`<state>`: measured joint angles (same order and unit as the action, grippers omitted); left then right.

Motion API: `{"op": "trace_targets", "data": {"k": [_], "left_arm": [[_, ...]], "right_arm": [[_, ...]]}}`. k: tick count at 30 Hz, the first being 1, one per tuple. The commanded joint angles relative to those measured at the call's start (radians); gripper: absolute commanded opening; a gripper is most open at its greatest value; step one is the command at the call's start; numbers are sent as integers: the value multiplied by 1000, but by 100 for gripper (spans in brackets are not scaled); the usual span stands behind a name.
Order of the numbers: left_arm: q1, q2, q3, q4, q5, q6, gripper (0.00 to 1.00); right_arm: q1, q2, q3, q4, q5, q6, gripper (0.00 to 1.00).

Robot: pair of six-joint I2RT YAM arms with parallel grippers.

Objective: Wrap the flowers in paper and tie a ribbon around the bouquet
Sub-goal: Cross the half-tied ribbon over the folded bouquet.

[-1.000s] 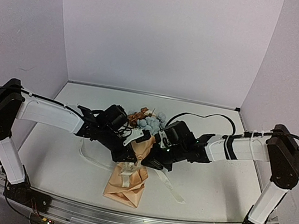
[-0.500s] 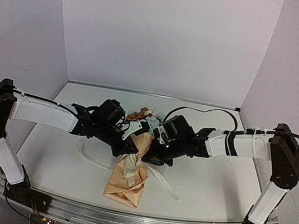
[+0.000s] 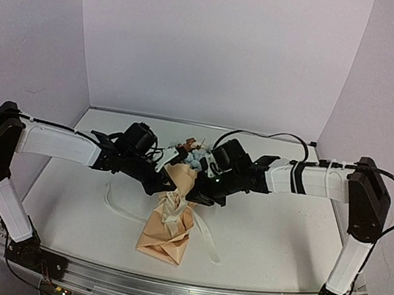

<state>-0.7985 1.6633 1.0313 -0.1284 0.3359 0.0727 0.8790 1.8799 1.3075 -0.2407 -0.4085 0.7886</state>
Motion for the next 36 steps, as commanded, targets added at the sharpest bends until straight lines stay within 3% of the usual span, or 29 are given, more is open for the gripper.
{"op": "trace_targets", "data": {"k": [1, 3, 9, 15, 20, 26, 36], "left_arm": [[-1, 21, 9, 34, 61, -22, 0], [-1, 25, 5, 35, 72, -23, 0], [-1, 32, 11, 29, 97, -23, 0], [5, 46, 31, -1, 138, -19, 0], [16, 48, 37, -26, 199, -3, 1], [48, 51, 49, -84, 322, 48, 2], [73, 76, 91, -168, 482, 103, 3]], "right_arm": [[-4, -25, 3, -31, 2, -83, 2], [-4, -48, -16, -33, -3, -110, 8], [-2, -148, -75, -56, -42, -243, 40], [52, -252, -135, -83, -33, -468, 53], [134, -225, -80, -198, -64, -696, 56], [170, -139, -36, -194, -63, -687, 56], [171, -82, -6, -183, 66, -735, 60]]}}
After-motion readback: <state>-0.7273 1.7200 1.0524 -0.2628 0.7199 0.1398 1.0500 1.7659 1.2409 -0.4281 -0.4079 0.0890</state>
